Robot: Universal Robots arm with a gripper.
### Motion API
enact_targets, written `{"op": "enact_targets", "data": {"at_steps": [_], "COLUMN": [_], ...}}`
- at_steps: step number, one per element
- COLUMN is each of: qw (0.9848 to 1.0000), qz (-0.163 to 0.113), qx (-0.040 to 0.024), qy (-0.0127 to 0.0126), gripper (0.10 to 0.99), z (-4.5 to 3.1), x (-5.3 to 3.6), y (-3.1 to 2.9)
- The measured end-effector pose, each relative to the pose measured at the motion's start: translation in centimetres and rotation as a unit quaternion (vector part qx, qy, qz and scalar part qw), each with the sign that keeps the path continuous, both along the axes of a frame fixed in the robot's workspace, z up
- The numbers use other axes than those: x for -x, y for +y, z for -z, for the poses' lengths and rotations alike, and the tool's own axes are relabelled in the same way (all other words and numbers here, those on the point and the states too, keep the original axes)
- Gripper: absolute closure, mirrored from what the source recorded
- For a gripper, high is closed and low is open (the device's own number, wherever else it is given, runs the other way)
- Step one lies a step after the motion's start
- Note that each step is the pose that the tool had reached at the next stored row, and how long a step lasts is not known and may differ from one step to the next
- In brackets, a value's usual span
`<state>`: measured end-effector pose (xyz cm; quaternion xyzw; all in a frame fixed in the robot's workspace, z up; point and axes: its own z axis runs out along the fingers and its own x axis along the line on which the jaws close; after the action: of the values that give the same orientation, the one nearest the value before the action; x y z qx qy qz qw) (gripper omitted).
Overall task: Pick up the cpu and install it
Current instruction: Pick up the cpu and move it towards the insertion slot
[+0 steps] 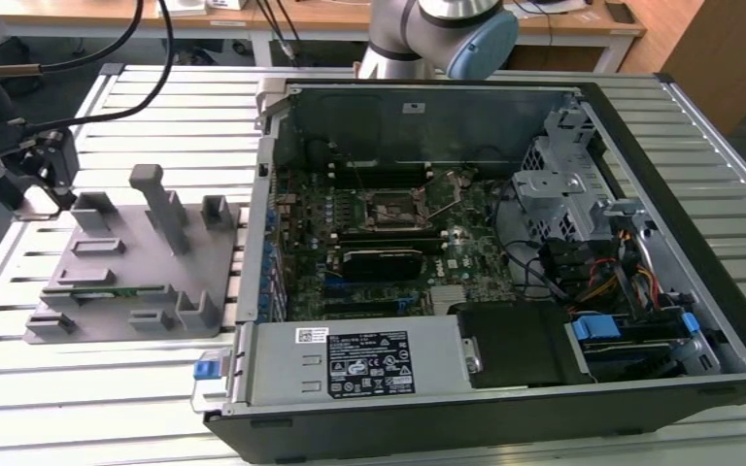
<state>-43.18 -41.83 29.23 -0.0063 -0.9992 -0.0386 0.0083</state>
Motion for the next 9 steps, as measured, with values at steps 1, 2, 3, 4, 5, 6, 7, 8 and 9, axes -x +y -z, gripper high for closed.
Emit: {"op": "enact_targets", "data": {"at_steps": [1,2,3,4,5,6,7,8,9], "qw": [1.0000,1.0000,1.0000,1.0000,1.0000,1.0000,1.0000,1.0000,1.0000], "qz": [0.000,0.000,0.000,0.000,0.000,0.000,0.000,0.000,0.000], "qx": [0.0000,0.0000,0.0000,0.0000,0.0000,-0.0001,0.0000,0.0000,-0.0001], "qy": [0.0000,0.0000,0.0000,0.0000,0.0000,-0.0001,0.0000,0.0000,-0.0001], "gripper": [0.545,0.545,0.545,0.545,0.545,0.545,0.545,0.545,0.545], "z": [-0.06,-0.12,-0.16,-0.22,-0.27,-0.32,-0.38,-0.43,-0.48], "x": [0.00,0.00,0.00,0.00,0.00,0.00,0.00,0.00,0.00], "y": [0.00,0.00,0.00,0.00,0.00,0.00,0.00,0.00,0.00]}}
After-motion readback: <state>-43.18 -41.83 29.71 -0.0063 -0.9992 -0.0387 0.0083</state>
